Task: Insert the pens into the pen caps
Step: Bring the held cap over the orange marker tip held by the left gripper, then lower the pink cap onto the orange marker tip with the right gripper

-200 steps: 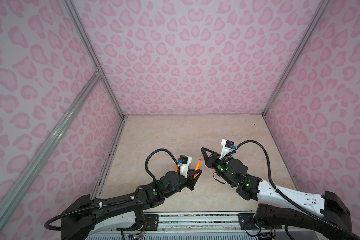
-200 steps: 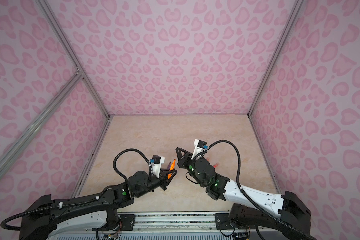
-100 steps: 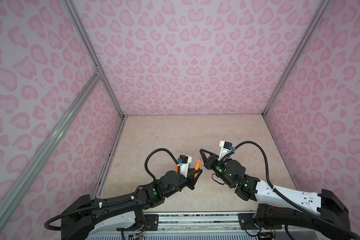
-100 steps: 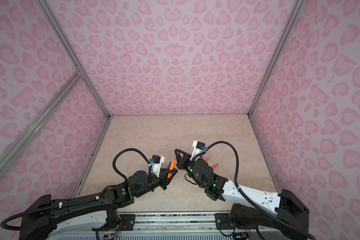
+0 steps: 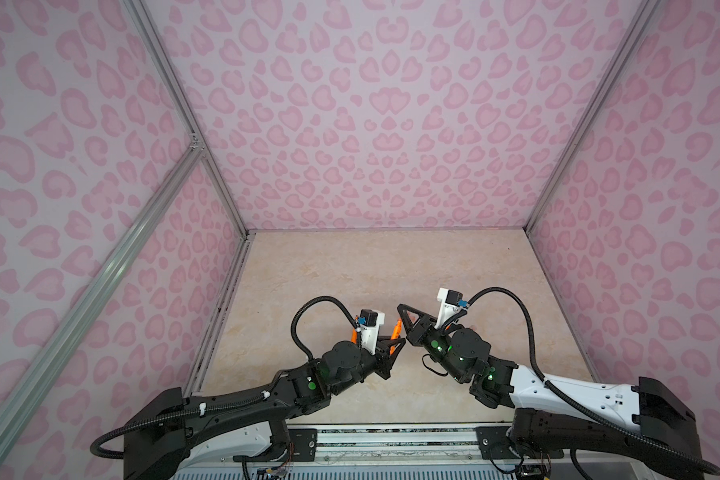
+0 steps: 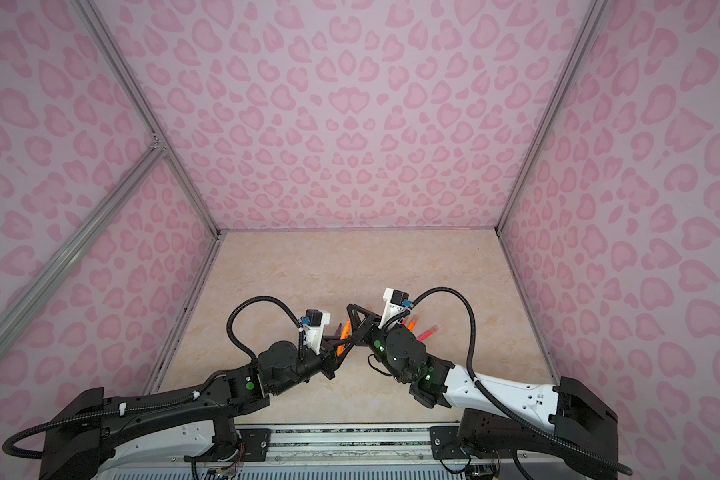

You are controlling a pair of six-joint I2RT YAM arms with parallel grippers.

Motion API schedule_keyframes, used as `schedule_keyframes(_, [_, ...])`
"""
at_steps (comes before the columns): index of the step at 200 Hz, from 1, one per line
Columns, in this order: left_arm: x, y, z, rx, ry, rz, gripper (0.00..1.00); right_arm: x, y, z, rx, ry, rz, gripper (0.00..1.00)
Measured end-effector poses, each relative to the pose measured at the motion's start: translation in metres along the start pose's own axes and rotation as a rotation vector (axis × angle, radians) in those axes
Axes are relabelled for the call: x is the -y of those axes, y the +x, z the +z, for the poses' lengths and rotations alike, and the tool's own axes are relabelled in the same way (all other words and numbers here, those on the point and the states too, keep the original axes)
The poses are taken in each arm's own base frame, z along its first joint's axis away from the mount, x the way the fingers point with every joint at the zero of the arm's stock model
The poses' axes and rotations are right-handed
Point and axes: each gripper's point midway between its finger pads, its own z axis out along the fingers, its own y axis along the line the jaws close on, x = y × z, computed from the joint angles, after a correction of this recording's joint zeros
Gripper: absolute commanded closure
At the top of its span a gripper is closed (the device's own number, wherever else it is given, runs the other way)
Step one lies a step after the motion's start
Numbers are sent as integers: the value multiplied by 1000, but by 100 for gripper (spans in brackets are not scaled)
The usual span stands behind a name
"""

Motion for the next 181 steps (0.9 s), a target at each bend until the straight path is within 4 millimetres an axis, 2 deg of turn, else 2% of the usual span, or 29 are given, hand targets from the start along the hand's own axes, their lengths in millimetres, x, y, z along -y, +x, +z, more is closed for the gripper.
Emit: schedule_keyframes(181, [-1, -10, -9, 15, 12, -59, 97, -12, 9, -1, 64, -68, 11, 97])
